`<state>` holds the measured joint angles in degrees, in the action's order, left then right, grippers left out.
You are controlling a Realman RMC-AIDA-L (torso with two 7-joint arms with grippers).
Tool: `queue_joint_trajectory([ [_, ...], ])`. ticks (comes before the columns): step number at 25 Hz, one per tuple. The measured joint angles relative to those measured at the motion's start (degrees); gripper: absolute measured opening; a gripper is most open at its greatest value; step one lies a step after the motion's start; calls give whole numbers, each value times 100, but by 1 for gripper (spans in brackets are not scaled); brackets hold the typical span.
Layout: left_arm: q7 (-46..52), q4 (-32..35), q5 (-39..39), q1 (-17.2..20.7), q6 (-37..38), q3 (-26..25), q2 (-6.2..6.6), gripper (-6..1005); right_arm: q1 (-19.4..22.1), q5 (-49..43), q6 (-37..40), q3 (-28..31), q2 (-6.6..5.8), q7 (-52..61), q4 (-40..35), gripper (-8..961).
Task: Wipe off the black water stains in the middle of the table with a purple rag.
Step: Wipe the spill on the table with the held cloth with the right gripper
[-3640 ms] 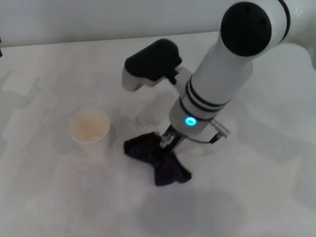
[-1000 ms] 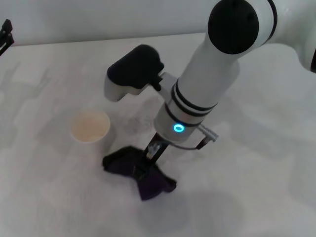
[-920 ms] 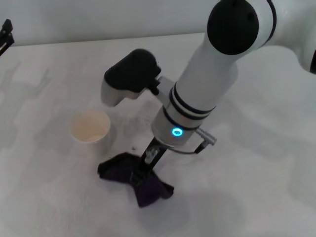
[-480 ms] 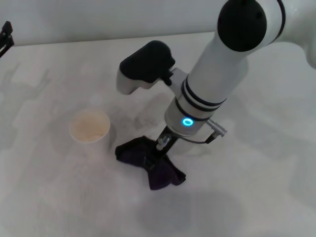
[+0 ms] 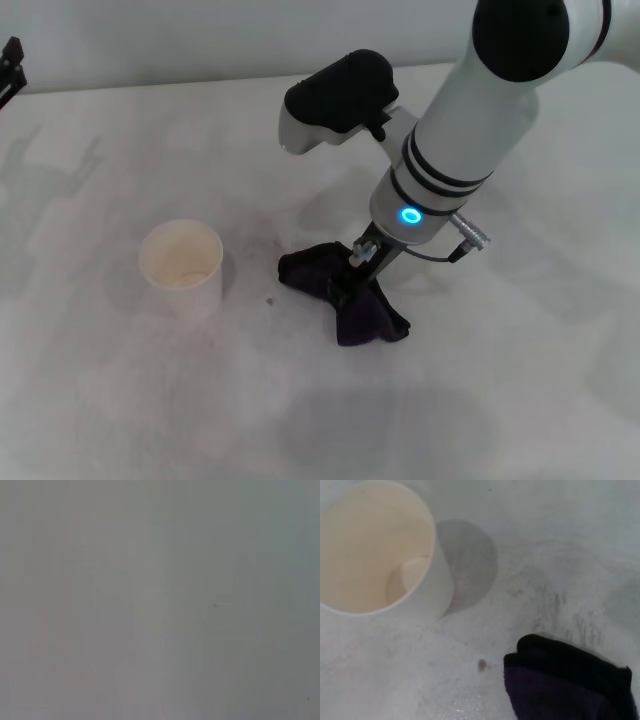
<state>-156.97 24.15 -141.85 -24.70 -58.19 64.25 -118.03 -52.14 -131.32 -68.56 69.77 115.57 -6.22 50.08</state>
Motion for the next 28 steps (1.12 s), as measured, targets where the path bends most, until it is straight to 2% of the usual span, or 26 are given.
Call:
queue_joint_trajectory([
  [4,0,-85,-2,-65,7,-14,29,888,153,-114,-54,274,-28,-48,42,165],
  [17,13,-294,-54,-217,16,-8,186,889,977,-1747,-669,2309,-71,-317,411,165],
  [23,23,-317,-73,-292,16,-3,239,888,1084,-2127,-672,2740,-75,-466,365,164],
  [28,37,-421,-73,-372,-31,4,296,888,1148,-2338,-782,2857,-85,-437,360,164],
])
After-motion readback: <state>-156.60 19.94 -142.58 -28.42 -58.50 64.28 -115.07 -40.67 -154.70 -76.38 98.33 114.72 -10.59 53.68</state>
